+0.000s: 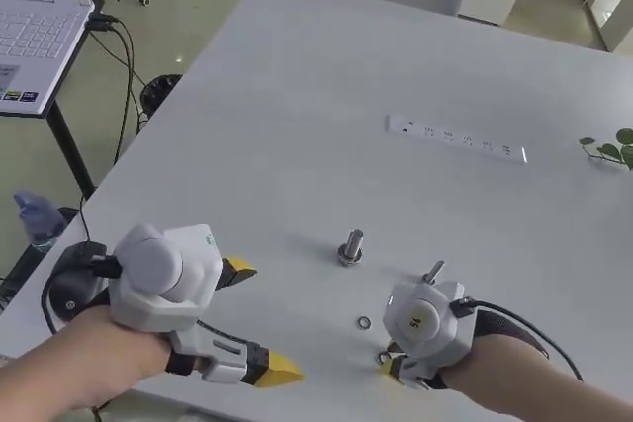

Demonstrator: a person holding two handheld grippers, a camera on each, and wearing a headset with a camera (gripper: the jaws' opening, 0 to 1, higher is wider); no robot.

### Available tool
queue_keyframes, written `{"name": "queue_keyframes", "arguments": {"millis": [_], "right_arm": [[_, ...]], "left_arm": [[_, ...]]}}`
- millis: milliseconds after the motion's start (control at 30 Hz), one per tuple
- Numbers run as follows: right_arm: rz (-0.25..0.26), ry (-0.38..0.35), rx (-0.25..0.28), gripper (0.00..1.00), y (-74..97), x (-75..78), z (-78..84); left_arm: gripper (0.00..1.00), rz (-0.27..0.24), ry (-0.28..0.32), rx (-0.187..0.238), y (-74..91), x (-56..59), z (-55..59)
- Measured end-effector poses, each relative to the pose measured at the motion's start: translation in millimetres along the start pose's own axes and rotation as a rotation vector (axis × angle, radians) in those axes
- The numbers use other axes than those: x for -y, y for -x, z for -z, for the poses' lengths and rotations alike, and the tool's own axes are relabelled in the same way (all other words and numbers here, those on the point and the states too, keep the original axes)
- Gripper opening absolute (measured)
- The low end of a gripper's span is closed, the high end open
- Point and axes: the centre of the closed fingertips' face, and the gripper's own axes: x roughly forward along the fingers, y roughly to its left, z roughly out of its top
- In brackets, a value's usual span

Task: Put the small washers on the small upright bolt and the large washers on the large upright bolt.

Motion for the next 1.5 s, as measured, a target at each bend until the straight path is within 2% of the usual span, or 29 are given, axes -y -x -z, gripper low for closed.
{"name": "queue_keyframes", "arguments": {"millis": [367,500,667,1033,1133,1500], "right_arm": [[-0.001,0.014,-0.013,0.15,0.1,1.5,0.8],[-0.008,0.013,-0.038,0.15,-0.5,1.4,-0.3],[-0.022,0.007,-0.095,0.15,-1.0,1.6,-1.0],[-0.011,0.005,-0.164,0.15,-1.1,0.5,0.2],[-0.011,0.002,-0.167,0.14,-0.9,1.0,0.6],[-0.019,-0.006,-0.125,0.13,-0.2,2.2,0.8]], "left_arm": [[0.84,0.001,0.002,0.001,-0.2,0.8,0.5],[0.84,-0.001,0.005,-0.003,1.3,-0.1,2.2],[0.84,-0.001,0.005,-0.003,1.1,-0.4,3.0],[0.83,-0.001,0.005,-0.005,0.6,0.8,3.5],[0.83,-0.003,0.003,-0.005,1.6,0.7,3.8],[0.83,-0.006,0.001,-0.001,3.0,0.8,1.6]]}}
